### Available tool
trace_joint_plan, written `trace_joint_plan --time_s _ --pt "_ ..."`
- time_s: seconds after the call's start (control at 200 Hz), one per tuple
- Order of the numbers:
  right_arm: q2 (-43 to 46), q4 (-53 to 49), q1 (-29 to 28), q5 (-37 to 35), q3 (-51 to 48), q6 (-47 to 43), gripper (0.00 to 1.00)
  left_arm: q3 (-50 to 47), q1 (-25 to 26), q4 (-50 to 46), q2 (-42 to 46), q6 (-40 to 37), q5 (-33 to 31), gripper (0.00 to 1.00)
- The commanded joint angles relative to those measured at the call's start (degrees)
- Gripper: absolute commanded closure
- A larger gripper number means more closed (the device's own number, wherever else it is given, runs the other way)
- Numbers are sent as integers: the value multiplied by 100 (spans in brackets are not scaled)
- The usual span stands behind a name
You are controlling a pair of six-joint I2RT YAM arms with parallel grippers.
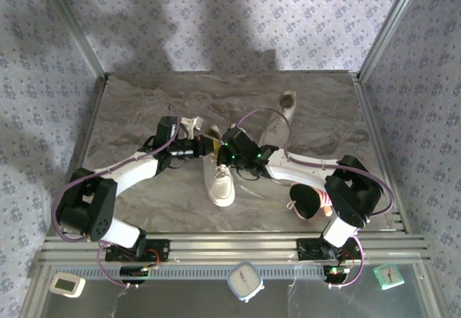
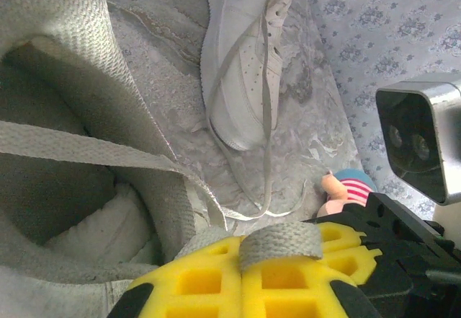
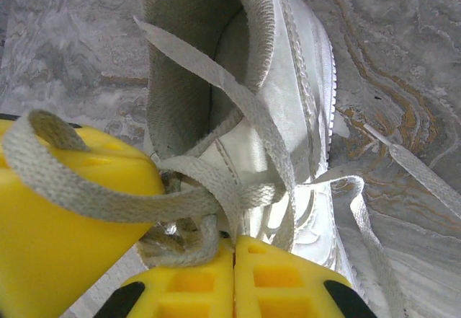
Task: Tie the shoes
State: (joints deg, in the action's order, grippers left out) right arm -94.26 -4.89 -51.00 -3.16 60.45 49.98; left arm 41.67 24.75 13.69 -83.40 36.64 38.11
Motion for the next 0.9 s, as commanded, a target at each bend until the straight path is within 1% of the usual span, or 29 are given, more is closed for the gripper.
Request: trace_joint_plan --time_s 0.0,0.235,0.495,0.894 --pt "315 -75 -67 -115 45 -40 95 104 -14 56 -24 -109 109 100" --pt "589 -80 -143 -73 -61 -84 97 122 -17 44 -40 -136 97 100" --pt "819 -372 -235 -275 -229 -102 98 122 -15 -8 -37 -186 83 100" --pt "701 -709 -243 -471 -403 0 100 157 -17 -60 -12 -281 107 100"
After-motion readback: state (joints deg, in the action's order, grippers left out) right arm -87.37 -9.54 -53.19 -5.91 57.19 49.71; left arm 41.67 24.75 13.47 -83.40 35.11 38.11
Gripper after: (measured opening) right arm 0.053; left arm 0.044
